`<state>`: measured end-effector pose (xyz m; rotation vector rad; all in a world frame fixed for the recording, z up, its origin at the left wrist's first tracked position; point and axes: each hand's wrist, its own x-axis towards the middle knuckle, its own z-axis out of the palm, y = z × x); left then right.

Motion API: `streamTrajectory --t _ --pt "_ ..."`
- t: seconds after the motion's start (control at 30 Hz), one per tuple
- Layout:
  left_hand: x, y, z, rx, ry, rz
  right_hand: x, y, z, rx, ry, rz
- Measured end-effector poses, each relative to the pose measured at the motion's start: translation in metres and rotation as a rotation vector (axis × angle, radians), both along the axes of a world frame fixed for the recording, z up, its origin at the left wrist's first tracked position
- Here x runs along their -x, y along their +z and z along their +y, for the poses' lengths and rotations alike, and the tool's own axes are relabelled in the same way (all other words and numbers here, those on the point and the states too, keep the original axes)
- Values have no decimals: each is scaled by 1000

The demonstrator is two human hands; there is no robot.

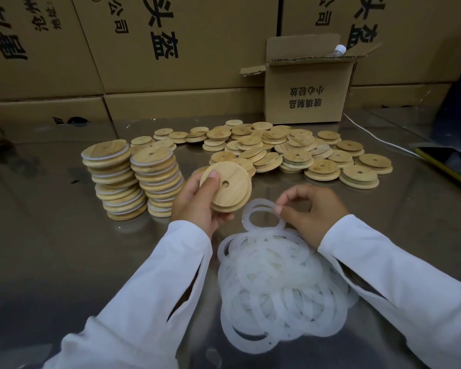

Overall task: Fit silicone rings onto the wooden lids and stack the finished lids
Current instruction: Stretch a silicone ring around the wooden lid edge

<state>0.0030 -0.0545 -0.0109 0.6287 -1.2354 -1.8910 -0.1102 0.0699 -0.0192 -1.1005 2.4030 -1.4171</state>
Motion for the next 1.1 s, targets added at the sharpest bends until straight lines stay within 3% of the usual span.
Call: streamTrajectory --t 0.13,0.23,0.3,0.47,0.6,0.77,0.97,1.1 --pt "-2 3 -3 -90 35 27 -3 13 8 234 94 -69" --pt "-2 3 -3 -112 26 34 -8 20 10 412 235 -367" --pt "-2 3 -1 -99 -22 32 -11 20 8 458 289 -493" --pt "-4 2 7 -38 -216 22 -19 13 3 472 230 -518" --pt "-2 3 13 -24 -294 -40 -19 13 2 502 180 -519" --pt "-1 5 15 -153 -372 -77 -23 16 2 532 51 -427" --pt "-4 -2 21 111 -468 -129 -27 16 4 521 -35 -230" --pt "-4 -3 22 151 -465 -120 -28 16 5 511 -33 -99"
